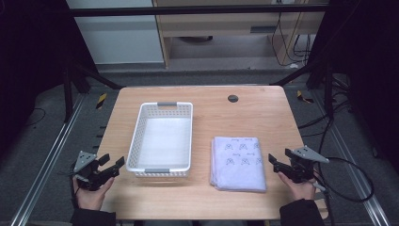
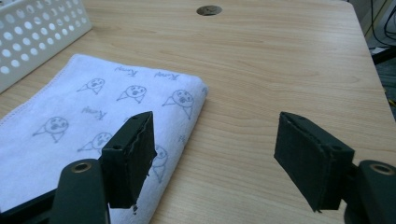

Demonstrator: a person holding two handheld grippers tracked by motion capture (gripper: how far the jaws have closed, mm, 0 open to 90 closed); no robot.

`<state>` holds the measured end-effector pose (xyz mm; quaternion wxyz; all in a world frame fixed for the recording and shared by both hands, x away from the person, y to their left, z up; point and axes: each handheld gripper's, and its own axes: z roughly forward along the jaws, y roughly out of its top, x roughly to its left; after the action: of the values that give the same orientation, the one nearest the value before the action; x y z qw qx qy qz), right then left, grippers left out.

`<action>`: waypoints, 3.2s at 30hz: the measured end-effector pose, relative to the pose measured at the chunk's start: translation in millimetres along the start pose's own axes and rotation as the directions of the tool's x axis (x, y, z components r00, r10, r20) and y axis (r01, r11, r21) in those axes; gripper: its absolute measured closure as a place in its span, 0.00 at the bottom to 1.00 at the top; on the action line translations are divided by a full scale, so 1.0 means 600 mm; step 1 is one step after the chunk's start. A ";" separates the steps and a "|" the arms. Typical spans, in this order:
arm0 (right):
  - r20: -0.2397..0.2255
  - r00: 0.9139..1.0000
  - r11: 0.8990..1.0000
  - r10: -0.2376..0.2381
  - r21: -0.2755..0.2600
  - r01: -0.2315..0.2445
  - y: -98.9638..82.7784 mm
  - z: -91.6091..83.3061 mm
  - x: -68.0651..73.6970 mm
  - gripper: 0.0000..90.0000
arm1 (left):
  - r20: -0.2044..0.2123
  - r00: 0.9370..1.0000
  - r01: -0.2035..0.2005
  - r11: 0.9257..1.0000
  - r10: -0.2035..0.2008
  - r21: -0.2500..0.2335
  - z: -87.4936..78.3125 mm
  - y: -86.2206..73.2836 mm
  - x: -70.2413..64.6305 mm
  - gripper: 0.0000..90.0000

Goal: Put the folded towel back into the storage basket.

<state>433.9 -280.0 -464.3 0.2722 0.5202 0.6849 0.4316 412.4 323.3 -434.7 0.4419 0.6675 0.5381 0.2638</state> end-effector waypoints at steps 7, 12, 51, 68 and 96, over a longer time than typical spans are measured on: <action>-0.023 0.999 1.000 -0.022 -0.002 0.022 0.008 -0.004 0.009 0.31 | 0.023 0.999 -0.024 1.000 0.024 -0.007 -0.003 0.009 -0.019 0.37; -0.040 0.999 0.999 -0.037 -0.019 0.036 0.015 -0.004 0.016 0.31 | 0.034 0.999 -0.037 0.999 0.037 -0.006 -0.001 0.015 -0.032 0.37; -0.092 0.993 0.996 -0.071 -0.058 0.066 0.094 -0.013 0.041 0.38 | 0.164 0.966 -0.197 0.980 0.199 -0.030 0.062 0.076 -0.204 0.36; -0.104 0.989 0.994 -0.101 -0.061 0.095 0.124 -0.002 0.056 0.38 | 0.216 0.946 -0.242 0.970 0.241 -0.025 0.087 0.088 -0.279 0.37; -0.109 0.992 0.997 -0.064 -0.044 0.060 0.129 0.039 0.044 0.34 | 0.311 0.914 -0.285 0.958 0.261 0.032 0.136 0.062 -0.370 0.39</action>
<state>481.8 -241.4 -405.8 0.2577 0.4685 0.7058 0.4648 435.4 85.7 -413.5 0.4521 0.7850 0.3751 0.1965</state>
